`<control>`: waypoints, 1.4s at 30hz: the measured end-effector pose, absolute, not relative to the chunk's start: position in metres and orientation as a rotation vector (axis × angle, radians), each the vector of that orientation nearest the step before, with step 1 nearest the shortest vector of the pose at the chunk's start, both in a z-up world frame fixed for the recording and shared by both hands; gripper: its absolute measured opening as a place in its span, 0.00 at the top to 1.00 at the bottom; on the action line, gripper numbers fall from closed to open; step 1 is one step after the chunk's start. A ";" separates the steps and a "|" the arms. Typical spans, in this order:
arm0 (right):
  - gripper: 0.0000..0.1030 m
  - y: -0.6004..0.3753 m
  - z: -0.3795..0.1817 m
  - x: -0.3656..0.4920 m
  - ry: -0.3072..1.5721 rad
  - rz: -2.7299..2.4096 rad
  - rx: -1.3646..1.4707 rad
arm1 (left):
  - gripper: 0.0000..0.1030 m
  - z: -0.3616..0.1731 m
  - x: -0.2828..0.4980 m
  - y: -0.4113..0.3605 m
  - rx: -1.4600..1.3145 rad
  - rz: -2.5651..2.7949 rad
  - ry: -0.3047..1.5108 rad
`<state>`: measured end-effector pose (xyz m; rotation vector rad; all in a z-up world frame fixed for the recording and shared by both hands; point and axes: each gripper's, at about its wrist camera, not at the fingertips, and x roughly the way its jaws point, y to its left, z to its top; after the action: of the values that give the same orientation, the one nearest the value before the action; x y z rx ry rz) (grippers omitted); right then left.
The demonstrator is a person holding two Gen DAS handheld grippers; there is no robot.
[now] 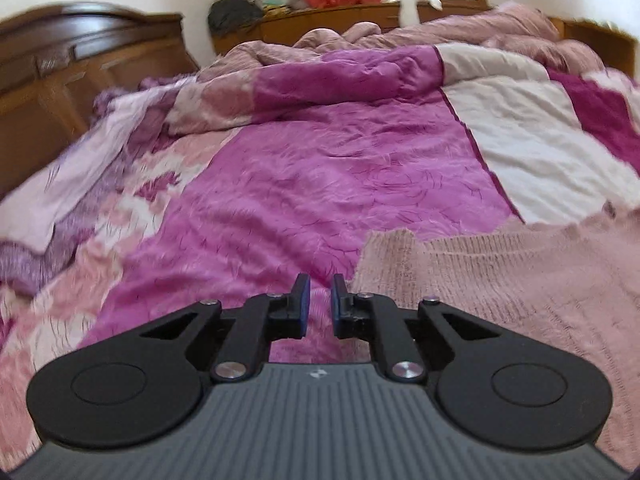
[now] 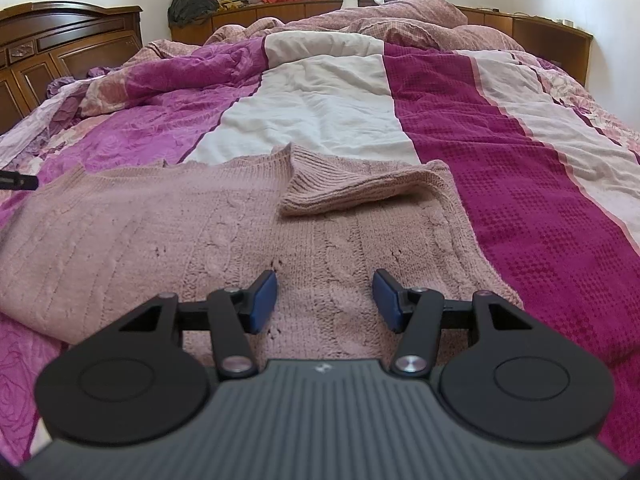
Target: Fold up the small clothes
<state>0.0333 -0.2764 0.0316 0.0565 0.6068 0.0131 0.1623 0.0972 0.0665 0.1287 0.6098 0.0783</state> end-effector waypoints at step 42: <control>0.46 -0.360 0.072 0.141 0.556 -0.014 0.054 | 0.67 0.049 0.112 0.060 0.082 -0.001 0.682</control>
<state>0.1407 -0.3602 0.0721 0.0542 0.5563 -0.0137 0.1120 0.0599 0.0495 0.0816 0.6822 -0.0006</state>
